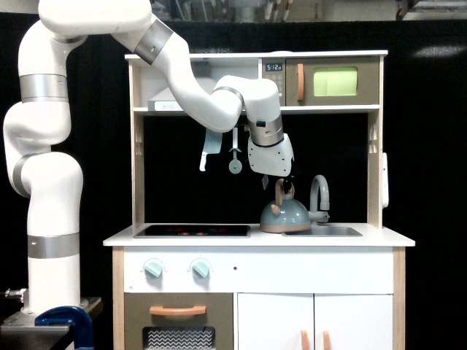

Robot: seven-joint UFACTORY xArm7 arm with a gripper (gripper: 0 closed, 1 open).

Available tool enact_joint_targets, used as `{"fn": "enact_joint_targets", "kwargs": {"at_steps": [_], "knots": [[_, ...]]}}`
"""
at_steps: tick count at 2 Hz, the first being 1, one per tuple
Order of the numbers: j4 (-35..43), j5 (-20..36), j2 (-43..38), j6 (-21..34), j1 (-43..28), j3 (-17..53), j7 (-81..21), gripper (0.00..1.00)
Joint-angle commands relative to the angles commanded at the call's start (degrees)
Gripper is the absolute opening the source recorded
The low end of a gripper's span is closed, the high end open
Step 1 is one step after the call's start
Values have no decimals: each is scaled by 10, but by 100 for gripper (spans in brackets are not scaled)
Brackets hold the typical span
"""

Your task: Place the teapot on the stove

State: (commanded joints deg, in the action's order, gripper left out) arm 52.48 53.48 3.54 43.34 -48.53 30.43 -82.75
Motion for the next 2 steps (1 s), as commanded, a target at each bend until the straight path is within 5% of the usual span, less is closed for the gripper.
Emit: {"fn": "enact_joint_targets", "kwargs": {"at_steps": [1, 2], "knots": [[7, 8, -10, -3, 4, -12, 1, 0], [0, 8, -5, -3, 12, -16, -4, 0]]}}
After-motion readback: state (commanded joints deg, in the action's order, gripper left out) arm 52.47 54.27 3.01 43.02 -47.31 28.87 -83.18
